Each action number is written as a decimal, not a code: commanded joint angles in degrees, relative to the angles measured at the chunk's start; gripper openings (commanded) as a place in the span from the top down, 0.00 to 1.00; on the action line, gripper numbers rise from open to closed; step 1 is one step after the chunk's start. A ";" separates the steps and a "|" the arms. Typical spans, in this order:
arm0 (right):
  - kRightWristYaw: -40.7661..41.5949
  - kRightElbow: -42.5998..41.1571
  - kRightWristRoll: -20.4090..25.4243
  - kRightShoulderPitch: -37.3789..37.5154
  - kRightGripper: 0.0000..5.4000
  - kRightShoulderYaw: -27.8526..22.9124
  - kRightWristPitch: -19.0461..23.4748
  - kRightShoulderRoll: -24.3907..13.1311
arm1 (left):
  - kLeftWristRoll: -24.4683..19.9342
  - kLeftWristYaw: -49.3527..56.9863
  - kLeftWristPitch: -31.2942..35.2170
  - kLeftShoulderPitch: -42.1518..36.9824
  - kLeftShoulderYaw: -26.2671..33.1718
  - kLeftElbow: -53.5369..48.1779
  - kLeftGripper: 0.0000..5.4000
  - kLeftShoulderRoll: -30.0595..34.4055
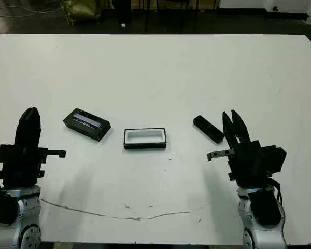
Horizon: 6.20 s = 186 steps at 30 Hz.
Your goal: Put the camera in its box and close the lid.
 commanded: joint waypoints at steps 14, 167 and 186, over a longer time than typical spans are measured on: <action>1.09 1.00 -0.02 0.56 1.00 -0.46 0.08 -1.05 | -0.24 0.03 -0.01 2.18 -0.11 0.27 1.00 -0.10; 32.31 29.01 -0.91 -20.04 0.46 9.52 26.78 -26.68 | -0.26 -3.06 -2.52 3.14 0.84 3.26 1.00 0.94; 26.27 24.29 -2.39 -18.29 0.96 9.39 28.36 -25.62 | -1.40 -3.40 -1.47 3.16 0.64 2.73 1.00 0.94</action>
